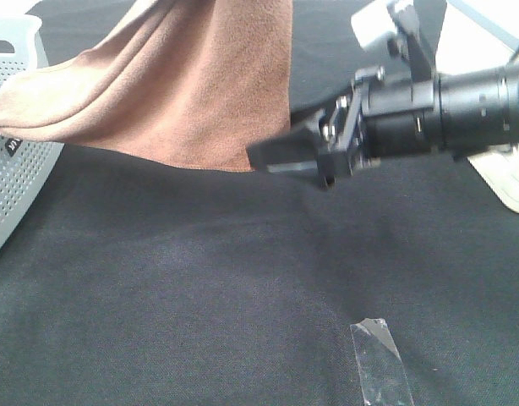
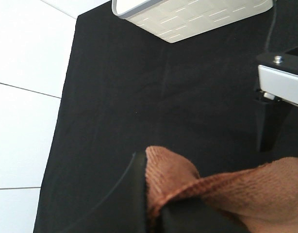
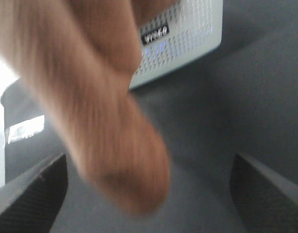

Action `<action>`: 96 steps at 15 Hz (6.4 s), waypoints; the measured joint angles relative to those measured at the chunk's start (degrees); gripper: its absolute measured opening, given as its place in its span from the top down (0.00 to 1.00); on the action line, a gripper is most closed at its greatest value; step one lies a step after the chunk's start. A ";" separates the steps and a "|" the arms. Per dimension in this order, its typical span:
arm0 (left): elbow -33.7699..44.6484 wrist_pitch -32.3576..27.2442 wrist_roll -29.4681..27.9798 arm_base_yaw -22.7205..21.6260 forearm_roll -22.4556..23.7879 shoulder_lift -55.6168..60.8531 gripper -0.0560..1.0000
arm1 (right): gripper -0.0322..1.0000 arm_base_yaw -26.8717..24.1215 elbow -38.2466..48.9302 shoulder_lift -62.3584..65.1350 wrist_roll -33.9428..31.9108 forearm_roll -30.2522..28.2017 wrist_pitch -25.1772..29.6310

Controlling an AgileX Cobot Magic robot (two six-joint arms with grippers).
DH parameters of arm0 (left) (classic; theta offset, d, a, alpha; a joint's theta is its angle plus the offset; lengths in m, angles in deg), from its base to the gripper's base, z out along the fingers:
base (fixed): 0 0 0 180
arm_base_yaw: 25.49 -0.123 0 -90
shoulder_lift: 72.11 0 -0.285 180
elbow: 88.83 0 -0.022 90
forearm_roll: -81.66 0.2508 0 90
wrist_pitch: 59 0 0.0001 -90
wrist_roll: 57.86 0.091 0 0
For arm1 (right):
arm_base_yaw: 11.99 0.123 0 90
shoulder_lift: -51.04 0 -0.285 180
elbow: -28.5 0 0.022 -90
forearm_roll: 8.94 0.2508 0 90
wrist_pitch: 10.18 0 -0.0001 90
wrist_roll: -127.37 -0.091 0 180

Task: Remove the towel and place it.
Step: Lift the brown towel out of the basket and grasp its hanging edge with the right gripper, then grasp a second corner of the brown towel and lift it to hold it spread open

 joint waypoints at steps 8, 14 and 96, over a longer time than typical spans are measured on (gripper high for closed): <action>0.00 0.00 -3.21 0.00 -0.17 0.00 0.95 | 0.44 0.06 -1.78 -0.17 -0.06 2.12 7.51; 0.00 -0.06 -7.73 0.00 -1.78 0.00 0.95 | 0.97 0.06 -1.78 -0.23 -5.73 1.03 6.82; -21.66 55.29 -11.63 -31.57 -5.16 -38.22 0.95 | 0.97 -5.96 -90.41 -36.15 -57.41 -63.43 -21.89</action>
